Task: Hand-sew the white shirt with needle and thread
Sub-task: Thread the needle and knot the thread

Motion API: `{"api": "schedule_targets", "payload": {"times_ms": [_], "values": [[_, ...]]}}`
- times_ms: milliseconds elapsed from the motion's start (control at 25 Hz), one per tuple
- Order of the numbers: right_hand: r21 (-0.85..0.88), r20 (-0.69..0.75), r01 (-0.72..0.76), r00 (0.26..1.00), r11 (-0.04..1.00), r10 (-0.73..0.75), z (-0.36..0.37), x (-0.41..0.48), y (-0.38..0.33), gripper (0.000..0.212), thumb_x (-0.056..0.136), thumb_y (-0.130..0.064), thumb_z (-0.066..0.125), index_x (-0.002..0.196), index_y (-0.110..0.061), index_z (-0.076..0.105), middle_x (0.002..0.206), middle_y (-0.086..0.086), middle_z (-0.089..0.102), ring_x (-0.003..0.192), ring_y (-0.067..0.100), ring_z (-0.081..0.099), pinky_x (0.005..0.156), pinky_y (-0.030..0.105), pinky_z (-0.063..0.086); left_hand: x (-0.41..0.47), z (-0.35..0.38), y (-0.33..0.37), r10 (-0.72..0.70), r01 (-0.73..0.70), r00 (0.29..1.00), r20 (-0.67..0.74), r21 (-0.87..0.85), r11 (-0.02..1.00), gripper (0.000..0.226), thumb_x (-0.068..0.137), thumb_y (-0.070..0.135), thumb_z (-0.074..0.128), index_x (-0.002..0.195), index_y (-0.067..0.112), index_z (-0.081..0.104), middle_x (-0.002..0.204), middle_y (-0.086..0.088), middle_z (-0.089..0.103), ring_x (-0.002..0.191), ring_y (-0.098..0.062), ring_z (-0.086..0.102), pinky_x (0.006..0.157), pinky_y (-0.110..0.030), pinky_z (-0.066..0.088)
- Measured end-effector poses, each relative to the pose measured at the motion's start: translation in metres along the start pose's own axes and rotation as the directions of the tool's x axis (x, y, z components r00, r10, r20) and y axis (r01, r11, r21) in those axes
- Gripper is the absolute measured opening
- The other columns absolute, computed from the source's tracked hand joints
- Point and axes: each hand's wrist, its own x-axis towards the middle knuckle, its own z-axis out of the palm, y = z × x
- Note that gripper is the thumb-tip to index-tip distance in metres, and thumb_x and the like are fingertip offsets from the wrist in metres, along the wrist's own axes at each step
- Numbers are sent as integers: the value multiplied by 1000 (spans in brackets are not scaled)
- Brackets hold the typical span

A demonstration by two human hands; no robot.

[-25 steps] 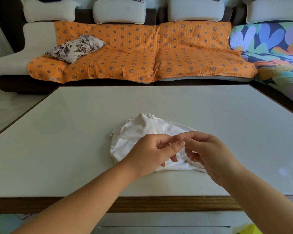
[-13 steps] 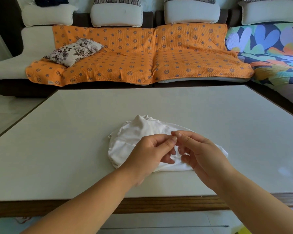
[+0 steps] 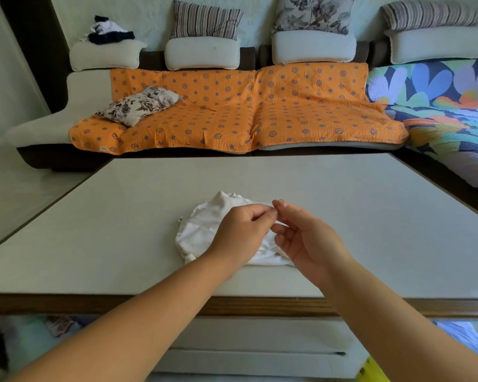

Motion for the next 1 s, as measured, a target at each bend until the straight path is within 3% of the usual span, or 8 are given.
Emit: {"api": "schedule_targets", "payload": {"times_ms": [120,360,520,680,840,1000], "values": [[0,54,11,998,1000,-11,2,-13,-1,17,91,-21,62,100,-11,72,91,3,70,80,15,63,67,23,46,-16,4,12,-2,2,999,-49,2,1000,29,99,24,52,75,27,69,43,18,49,41,2,41,46,-10,32],[-3,108,-27,994,1000,27,6,-21,-9,34,98,-17,41,112,-1,68,98,11,68,83,23,67,73,30,50,-21,-11,7,-24,16,998,-53,-145,989,31,97,16,52,75,25,70,41,19,46,41,4,45,51,-18,30],[-147,75,47,997,988,-36,16,-31,-11,28,91,-13,56,112,-1,69,99,12,70,90,23,68,79,31,51,-20,-17,-6,34,-38,999,-24,-203,979,27,99,13,50,85,18,73,42,21,49,44,5,48,50,-12,33],[-223,-9,110,993,969,-115,15,-36,-7,21,92,-10,60,109,-6,71,96,12,72,88,19,68,80,28,53,-11,-16,-12,94,-82,995,46,-217,973,26,97,13,54,80,17,72,42,17,46,39,-1,39,46,-10,30],[-226,-53,130,988,965,-145,6,-24,3,29,76,-20,67,101,-8,74,90,14,73,85,20,69,74,22,55,-1,-12,-25,139,-119,986,91,-199,973,25,97,13,54,81,12,74,42,14,42,40,-4,33,45,-12,29],[-201,-79,130,986,971,-148,-5,-6,11,27,72,-23,69,93,-9,78,91,17,74,82,22,71,71,23,55,11,-6,-35,125,-106,987,105,-171,980,24,99,11,52,89,15,74,41,19,48,39,2,44,47,-6,32]]}}
